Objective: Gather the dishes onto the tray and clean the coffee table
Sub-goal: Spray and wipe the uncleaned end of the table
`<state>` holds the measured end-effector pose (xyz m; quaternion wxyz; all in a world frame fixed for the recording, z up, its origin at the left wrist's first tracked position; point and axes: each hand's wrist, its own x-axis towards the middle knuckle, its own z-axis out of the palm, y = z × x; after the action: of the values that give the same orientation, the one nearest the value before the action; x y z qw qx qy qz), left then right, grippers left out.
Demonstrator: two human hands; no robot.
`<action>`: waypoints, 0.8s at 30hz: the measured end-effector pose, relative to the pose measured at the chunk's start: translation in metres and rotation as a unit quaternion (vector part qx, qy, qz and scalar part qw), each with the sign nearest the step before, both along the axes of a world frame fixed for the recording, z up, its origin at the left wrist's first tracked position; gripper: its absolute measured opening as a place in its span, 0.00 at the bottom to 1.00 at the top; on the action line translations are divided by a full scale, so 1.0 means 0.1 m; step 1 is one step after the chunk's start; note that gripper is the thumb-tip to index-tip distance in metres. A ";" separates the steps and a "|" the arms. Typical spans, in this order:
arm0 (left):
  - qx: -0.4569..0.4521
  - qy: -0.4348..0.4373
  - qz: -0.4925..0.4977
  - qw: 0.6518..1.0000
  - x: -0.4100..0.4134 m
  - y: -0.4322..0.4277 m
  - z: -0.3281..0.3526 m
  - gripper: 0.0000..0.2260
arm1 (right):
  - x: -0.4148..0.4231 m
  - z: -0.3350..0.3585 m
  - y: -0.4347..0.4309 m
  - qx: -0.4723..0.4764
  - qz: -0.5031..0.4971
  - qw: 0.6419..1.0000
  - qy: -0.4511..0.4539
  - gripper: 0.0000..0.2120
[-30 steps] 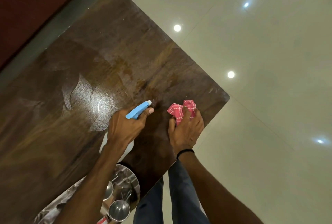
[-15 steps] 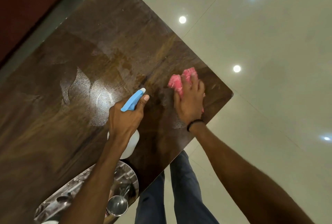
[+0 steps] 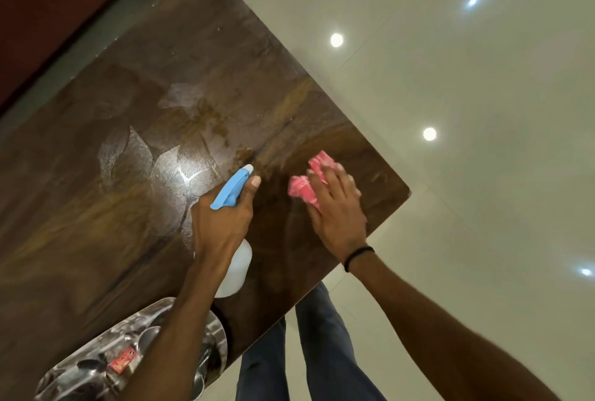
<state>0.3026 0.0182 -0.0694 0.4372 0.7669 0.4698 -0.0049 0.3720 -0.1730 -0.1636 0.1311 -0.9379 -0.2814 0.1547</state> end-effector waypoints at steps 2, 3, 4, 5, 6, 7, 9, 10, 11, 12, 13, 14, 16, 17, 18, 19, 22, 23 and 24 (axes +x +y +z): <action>-0.005 -0.001 0.009 1.000 0.04 0.01 0.01 0.18 | 0.21 -0.01 -0.20 -0.016 -0.066 0.998 -0.005 0.27; -0.006 -0.001 0.011 1.000 0.06 0.01 0.01 0.19 | 0.38 0.00 -0.16 -0.021 -0.118 0.993 -0.009 0.27; -0.006 -0.002 0.013 1.000 0.07 0.02 0.01 0.19 | 0.57 0.00 -0.03 -0.015 -0.172 0.985 -0.011 0.26; -0.006 -0.002 0.017 1.000 0.10 0.01 0.01 0.19 | 0.75 -0.02 0.17 -0.005 -0.216 0.976 -0.011 0.26; -0.006 -0.003 0.022 1.000 0.12 0.01 0.01 0.19 | 0.88 -0.04 0.41 0.001 -0.228 0.974 -0.006 0.26; -0.005 -0.005 0.029 1.000 0.15 0.00 0.01 0.19 | 0.92 -0.05 0.64 -0.002 -0.203 0.979 -0.008 0.26; -0.003 -0.006 0.043 0.999 0.18 0.00 0.01 0.18 | 0.80 -0.06 0.89 -0.002 -0.067 0.998 -0.016 0.27; -0.006 -0.011 0.049 0.999 0.20 0.02 0.02 0.18 | 0.68 -0.05 0.85 0.000 0.017 1.000 -0.009 0.28; -0.009 -0.017 0.055 0.998 0.20 0.04 0.03 0.17 | 0.56 -0.05 0.71 0.001 0.086 0.996 -0.003 0.28; -0.010 -0.022 0.059 0.998 0.20 0.06 0.04 0.17 | 0.52 -0.05 0.51 -0.002 0.124 0.992 0.000 0.28; -0.009 -0.027 0.066 0.997 0.18 0.10 0.05 0.17 | 0.56 -0.03 0.32 -0.003 0.133 0.991 -0.004 0.28; -0.007 -0.031 0.074 0.997 0.16 0.13 0.06 0.18 | 0.68 -0.03 0.20 -0.004 0.107 0.994 -0.014 0.27; -0.006 -0.036 0.093 0.995 0.13 0.22 0.06 0.19 | 0.95 -0.02 0.28 -0.006 -0.022 0.999 -0.024 0.26; -0.006 -0.034 0.100 0.994 0.12 0.26 0.05 0.21 | 1.08 -0.02 0.46 -0.001 -0.101 0.995 -0.026 0.26; -0.005 -0.030 0.105 0.994 0.10 0.30 0.04 0.22 | 1.14 -0.02 0.71 0.003 -0.152 0.988 -0.016 0.26; -0.001 -0.024 0.109 0.994 0.08 0.34 0.02 0.24 | 1.11 -0.01 0.96 0.004 -0.152 0.988 -0.008 0.27; 0.002 -0.010 0.127 0.992 0.07 0.44 0.02 0.24 | 0.56 -0.02 1.23 0.005 0.056 0.998 0.000 0.27; 0.000 -0.008 0.129 0.992 0.07 0.48 0.03 0.24 | 0.36 0.00 1.12 0.001 0.124 0.992 0.005 0.27; -0.003 -0.005 0.127 0.992 0.06 0.52 0.04 0.24 | 0.25 0.01 0.93 -0.003 0.166 0.986 0.006 0.27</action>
<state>0.3091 0.0707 -0.0653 0.4390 0.7000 0.5607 0.0532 0.3967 -0.0803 -0.1629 0.1023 -0.8778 -0.4316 0.1810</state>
